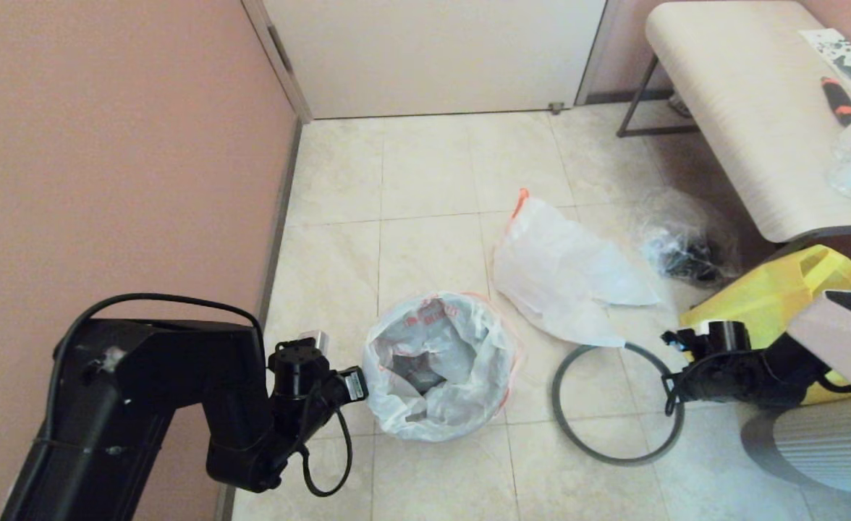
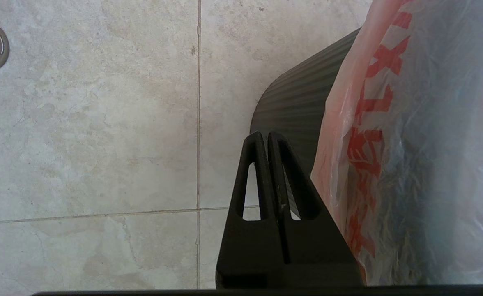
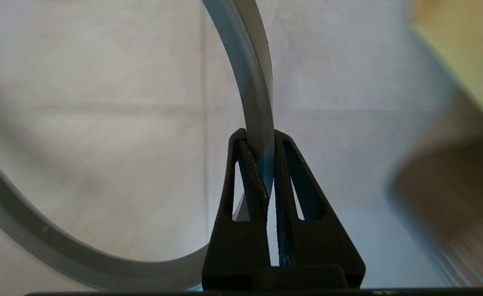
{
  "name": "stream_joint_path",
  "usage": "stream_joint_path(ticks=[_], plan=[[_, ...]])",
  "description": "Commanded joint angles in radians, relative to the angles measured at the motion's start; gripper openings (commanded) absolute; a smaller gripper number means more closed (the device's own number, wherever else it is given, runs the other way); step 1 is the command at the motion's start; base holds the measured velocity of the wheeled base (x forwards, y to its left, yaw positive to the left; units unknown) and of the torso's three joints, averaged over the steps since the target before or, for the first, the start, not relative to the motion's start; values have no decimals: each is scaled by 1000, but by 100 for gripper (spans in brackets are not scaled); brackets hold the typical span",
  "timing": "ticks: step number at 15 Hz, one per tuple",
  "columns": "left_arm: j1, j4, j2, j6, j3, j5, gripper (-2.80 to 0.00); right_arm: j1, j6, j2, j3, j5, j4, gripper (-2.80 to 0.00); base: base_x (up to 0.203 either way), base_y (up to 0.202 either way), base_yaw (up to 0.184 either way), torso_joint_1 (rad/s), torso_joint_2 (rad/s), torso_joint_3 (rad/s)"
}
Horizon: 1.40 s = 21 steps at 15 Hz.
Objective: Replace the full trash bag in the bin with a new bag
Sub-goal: Place the trash can ring on the trash can
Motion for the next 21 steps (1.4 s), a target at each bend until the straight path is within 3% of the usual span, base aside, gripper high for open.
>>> stream_joint_path(ticks=[1,3,5,7,9,13,15,21], plan=[[1,-7,0,-2,3,-1,-280,2,12,-332,206,-1,-13,-280,0,0,0,0,0,0],[3,-10,-22,-6,23,-16,-280,8,56,-536,317,-2,-2,-280,0,0,0,0,0,0],[37,-14,-47,-27,34,-86,-280,42,148,-701,356,1,82,-280,0,0,0,0,0,0],[42,-47,-39,-28,33,-77,-280,157,295,-783,287,5,254,-280,0,0,0,0,0,0],[52,-110,-44,-31,52,-82,-280,276,372,-750,158,4,371,-280,0,0,0,0,0,0],[9,-157,-171,-21,127,-79,-280,428,394,-592,-18,-32,450,-280,0,0,0,0,0,0],[-1,-144,-286,31,135,-77,-280,496,393,-524,-74,-52,463,-280,0,0,0,0,0,0],[-10,149,-650,90,139,-87,-280,629,397,-326,-276,-120,489,-280,0,0,0,0,0,0]])
